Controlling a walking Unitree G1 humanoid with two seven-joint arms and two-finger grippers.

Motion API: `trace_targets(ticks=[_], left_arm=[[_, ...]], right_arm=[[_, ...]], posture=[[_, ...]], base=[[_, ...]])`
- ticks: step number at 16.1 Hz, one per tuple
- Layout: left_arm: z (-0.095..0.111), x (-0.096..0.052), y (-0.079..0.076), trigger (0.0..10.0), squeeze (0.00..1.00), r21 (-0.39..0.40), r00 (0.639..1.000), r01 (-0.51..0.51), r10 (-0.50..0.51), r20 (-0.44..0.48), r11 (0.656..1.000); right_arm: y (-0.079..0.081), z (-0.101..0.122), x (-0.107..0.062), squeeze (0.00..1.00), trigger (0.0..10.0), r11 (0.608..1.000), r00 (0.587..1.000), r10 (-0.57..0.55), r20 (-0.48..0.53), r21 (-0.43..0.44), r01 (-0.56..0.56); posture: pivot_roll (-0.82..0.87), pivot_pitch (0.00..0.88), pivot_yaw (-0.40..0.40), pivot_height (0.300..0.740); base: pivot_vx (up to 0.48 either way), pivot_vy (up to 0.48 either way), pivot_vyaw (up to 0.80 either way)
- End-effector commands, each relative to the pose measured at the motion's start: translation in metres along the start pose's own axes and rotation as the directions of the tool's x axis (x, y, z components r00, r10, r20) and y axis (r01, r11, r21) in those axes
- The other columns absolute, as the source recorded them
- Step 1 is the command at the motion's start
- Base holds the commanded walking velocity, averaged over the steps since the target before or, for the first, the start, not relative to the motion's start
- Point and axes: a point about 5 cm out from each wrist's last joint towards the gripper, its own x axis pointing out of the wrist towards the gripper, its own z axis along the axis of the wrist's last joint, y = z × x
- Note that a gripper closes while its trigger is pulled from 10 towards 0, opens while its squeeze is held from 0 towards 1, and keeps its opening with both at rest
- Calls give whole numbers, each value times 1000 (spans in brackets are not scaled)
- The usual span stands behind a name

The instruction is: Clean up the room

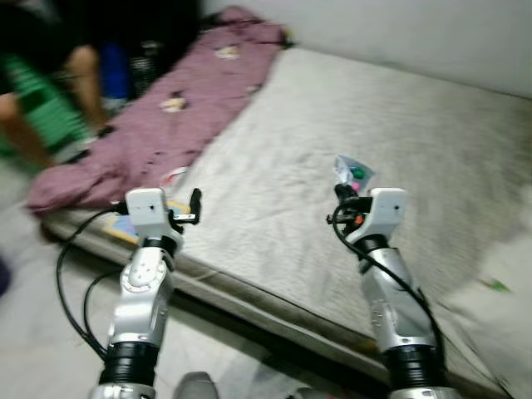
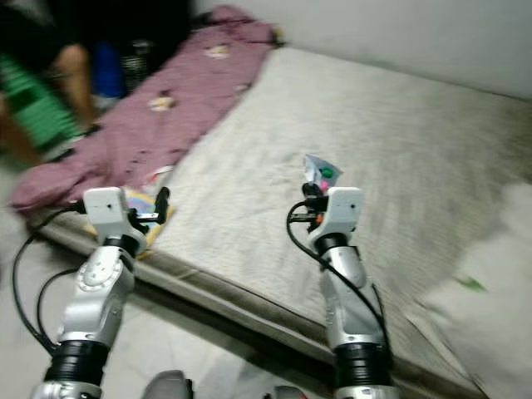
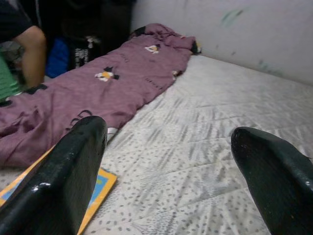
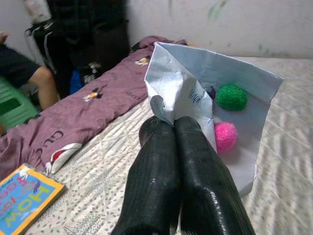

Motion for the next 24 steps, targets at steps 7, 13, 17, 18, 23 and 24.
trace_targets(ticks=[7, 13, 17, 18, 23, 24], left_arm=[[2, 1, -2, 10000, 0, -12, 1000, 25, -25, 9, 1000], [4, 1, -4, 10000, 0, -21, 999, 39, -39, 16, 999], [4, 2, -4, 10000, 0, -20, 999, 42, -42, 17, 999], [4, 2, -4, 10000, 0, -21, 999, 49, -48, 21, 999], [4, 2, -5, 10000, 0, -19, 998, 55, -55, 16, 998], [4, 2, -5, 10000, 0, -18, 998, 55, -55, 16, 998]], right_arm=[[0, 0, 2, 0, 10000, 1000, 1000, -6, -11, -6, 6], [0, 1, 3, 0, 10000, 1000, 1000, -5, -9, -7, 5], [-1, 1, 4, 0, 10000, 1000, 1000, -7, -9, -8, 7], [-1, 1, 4, 0, 10000, 1000, 1000, -10, -11, -13, 10], [-3, 0, 4, 0, 10000, 1000, 1000, -16, -15, -12, 16], [-3, 0, 4, 0, 10000, 1000, 1000, -16, -15, -12, 16]], posture=[[25, 3, -15, 740], [21, 10, -16, 740], [21, 9, -16, 740], [20, 9, -16, 740], [20, 10, -16, 740], [20, 10, -16, 740]], base=[[0, 0, -410], [0, 0, -743], [0, 0, -119], [262, 0, 0], [283, 0, -591], [270, 0, -631]])
